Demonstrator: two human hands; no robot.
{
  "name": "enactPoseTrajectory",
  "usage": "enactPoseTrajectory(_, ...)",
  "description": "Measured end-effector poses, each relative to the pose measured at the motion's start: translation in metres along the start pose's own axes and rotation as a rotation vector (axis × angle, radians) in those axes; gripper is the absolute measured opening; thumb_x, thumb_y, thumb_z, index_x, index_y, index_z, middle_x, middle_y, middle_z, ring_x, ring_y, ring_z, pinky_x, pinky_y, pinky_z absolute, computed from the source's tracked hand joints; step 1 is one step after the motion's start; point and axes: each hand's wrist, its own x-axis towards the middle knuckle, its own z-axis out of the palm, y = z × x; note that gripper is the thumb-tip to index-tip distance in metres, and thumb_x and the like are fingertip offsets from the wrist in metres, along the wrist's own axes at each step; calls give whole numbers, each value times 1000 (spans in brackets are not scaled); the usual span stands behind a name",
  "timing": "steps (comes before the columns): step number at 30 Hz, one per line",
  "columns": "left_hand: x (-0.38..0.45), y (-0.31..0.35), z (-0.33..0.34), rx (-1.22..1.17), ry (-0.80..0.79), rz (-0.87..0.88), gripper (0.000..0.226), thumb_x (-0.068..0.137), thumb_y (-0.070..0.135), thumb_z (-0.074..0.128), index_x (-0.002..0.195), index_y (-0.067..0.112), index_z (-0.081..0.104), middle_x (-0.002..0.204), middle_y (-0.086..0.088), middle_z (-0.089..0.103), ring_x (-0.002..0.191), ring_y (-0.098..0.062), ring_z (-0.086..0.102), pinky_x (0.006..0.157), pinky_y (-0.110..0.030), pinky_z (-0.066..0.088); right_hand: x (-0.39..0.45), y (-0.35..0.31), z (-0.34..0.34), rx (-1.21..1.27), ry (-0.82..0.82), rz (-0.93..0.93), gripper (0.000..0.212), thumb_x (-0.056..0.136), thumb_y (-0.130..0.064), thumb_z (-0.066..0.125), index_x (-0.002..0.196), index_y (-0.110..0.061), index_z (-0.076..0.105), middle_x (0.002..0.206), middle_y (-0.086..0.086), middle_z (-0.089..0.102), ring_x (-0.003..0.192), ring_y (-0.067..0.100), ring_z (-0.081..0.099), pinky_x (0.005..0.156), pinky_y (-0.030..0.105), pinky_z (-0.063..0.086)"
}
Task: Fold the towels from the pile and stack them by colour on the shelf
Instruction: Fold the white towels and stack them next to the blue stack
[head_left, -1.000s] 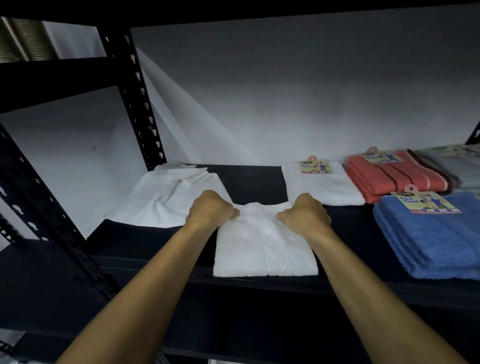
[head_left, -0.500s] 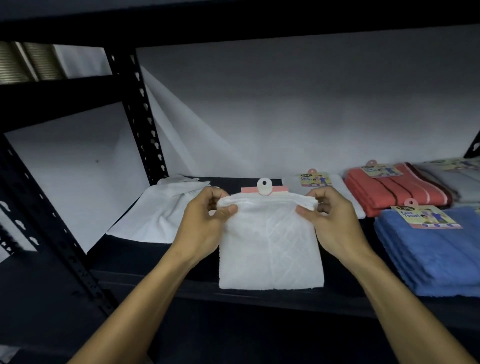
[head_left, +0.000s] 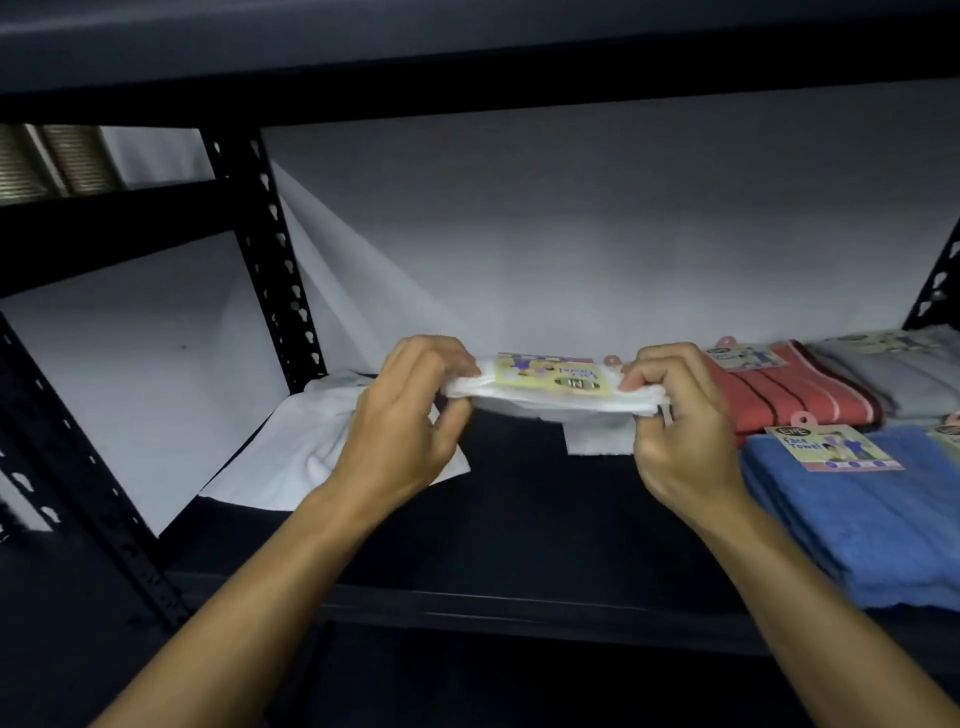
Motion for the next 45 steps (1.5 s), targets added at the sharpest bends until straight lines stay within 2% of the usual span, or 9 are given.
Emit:
enactPoseTrajectory(5,-62,-2,-4,124,-274,209,18,84,11,61,100,13,51,108,1,55,97,-18,58,55,-32,50,-71,7,-22,-184,-336,-107,40,67,7,30,91,-15,53,99,1,52,90,23,55,76,26,45)
enactPoseTrajectory(10,-110,10,-7,32,-532,119,26,80,4,60,98,20,50,104,7,57,92,-12,60,65,-10,37,-107,4,-37,-270,-645,-49,40,73,-1,31,96,-28,49,100,-14,51,87,12,52,79,17,37)
enactPoseTrajectory(14,-116,10,-12,-8,-527,60,26,82,0,65,103,15,65,107,9,61,99,-11,62,68,-21,52,-103,3,-46,-249,-755,-18,47,74,8,47,102,-30,52,106,-16,49,92,10,54,67,31,50)
enactPoseTrajectory(20,-130,4,-27,-95,-471,-99,24,85,8,60,106,14,70,109,12,63,108,-8,59,79,-27,54,-109,-4,-58,-87,-737,59,49,75,10,53,109,-24,63,116,-17,53,111,8,55,79,29,50)
enactPoseTrajectory(25,-114,8,-29,-75,-326,-561,17,91,18,63,101,31,69,92,19,66,84,-3,62,74,-37,57,-101,-7,-55,-88,-504,261,37,82,0,53,107,-22,67,112,-14,57,107,14,57,85,35,50)
enactPoseTrajectory(27,-101,18,-27,-77,-367,-741,3,90,32,65,90,35,67,79,19,66,74,-3,61,73,-37,56,-97,-12,-51,-241,-411,374,25,86,-12,60,106,-27,66,101,-18,55,93,8,56,73,38,52)
enactPoseTrajectory(32,-84,36,-15,-46,-666,-1016,30,79,60,69,75,31,68,73,16,67,74,-1,63,73,-31,55,-101,-33,-38,-408,-508,610,21,88,-45,59,104,-32,64,89,-15,55,76,2,52,62,27,38)
enactPoseTrajectory(38,-77,34,-9,-307,-671,-1342,24,76,32,84,75,11,73,69,7,72,71,-7,67,69,-25,51,-105,-44,-25,-421,-461,690,25,90,-34,62,115,-28,62,88,-13,52,79,9,52,65,28,39)
enactPoseTrajectory(45,-70,36,-10,-303,-700,-1337,20,84,22,74,84,2,72,62,5,60,56,-6,53,54,-15,43,-103,-49,-22,-347,-375,723,21,89,-24,65,110,-24,66,84,-11,53,76,12,52,66,34,49)
